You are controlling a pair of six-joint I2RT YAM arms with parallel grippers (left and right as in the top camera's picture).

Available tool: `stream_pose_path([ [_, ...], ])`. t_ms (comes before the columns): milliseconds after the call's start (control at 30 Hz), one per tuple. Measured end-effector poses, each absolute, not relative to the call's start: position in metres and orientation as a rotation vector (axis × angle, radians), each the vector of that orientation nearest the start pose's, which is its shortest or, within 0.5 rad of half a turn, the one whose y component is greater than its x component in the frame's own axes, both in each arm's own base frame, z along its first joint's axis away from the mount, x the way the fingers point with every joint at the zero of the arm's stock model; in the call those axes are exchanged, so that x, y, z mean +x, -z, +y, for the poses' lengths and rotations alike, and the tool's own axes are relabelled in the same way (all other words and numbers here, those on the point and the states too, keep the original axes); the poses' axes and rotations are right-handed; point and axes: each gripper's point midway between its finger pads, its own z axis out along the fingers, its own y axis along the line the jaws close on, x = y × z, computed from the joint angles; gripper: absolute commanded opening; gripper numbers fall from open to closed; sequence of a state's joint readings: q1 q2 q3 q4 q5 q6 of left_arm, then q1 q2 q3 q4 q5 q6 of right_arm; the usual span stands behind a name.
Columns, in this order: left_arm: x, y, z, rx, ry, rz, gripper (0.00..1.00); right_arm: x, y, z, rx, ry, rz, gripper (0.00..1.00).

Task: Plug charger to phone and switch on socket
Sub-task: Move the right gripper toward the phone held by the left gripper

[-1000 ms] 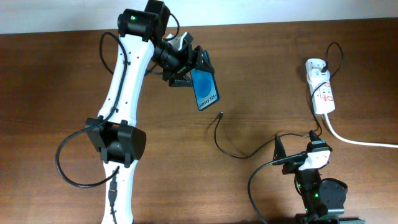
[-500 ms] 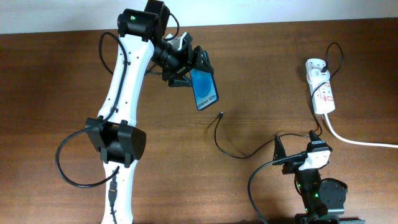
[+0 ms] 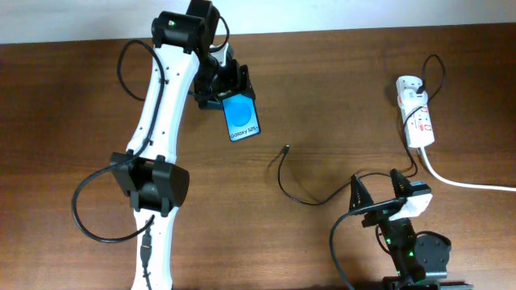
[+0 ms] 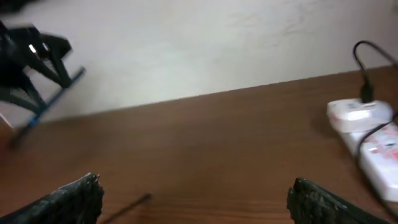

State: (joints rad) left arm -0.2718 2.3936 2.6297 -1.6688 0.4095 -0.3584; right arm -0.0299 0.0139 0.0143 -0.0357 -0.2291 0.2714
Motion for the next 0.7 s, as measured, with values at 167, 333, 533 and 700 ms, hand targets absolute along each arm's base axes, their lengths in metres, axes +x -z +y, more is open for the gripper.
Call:
stream_pose_path([
  [167,0.433,-0.179,-0.192,-0.090,0.669,3.069,0.36,0.244,-0.167,0.033,0.190,-0.496,1.644,0.98],
  [333,0.434,-0.178,-0.189,-0.091,0.639,3.068,0.36,0.263,-0.191,0.038,0.304,-0.549,1.938,0.98],
  [533,0.437,-0.175,-0.181,-0.097,0.565,3.067,0.36,0.285,-0.161,0.065,0.396,-0.739,2.393,0.98],
  [700,0.446,-0.171,-0.179,-0.100,0.527,3.037,0.36,0.291,-0.110,0.077,0.467,-0.843,2.583,0.98],
])
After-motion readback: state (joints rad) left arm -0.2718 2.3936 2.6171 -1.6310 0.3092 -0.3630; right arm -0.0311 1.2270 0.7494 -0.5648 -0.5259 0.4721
